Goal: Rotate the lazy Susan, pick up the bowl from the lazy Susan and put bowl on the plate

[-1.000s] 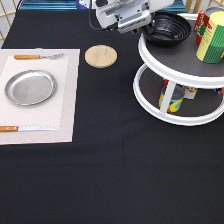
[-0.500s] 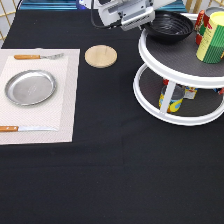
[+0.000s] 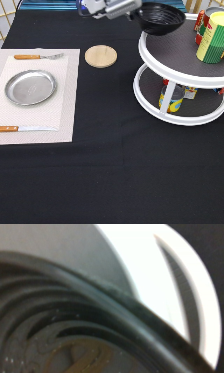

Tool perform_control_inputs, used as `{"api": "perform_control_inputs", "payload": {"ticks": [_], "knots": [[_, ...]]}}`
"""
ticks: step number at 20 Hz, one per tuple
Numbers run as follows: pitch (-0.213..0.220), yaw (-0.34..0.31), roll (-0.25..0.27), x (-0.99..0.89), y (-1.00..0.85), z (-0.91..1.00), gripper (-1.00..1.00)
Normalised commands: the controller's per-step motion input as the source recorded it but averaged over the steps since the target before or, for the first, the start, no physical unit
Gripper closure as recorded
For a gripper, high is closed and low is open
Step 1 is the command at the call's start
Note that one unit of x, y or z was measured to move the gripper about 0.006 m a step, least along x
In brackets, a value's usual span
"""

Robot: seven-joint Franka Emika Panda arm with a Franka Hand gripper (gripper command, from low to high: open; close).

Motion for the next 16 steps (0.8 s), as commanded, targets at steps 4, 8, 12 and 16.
{"api": "perform_control_inputs", "payload": {"ticks": [4,8,12,16], "knots": [[0.0,0.0,0.0,0.12,-1.0,0.02,1.0],[-0.008,0.0,0.0,0.02,-1.0,-0.26,1.0],[-0.001,-0.028,0.0,-0.02,-0.98,-0.46,1.0],[0.0,-0.062,0.0,-0.07,-0.91,-0.42,1.0]]}}
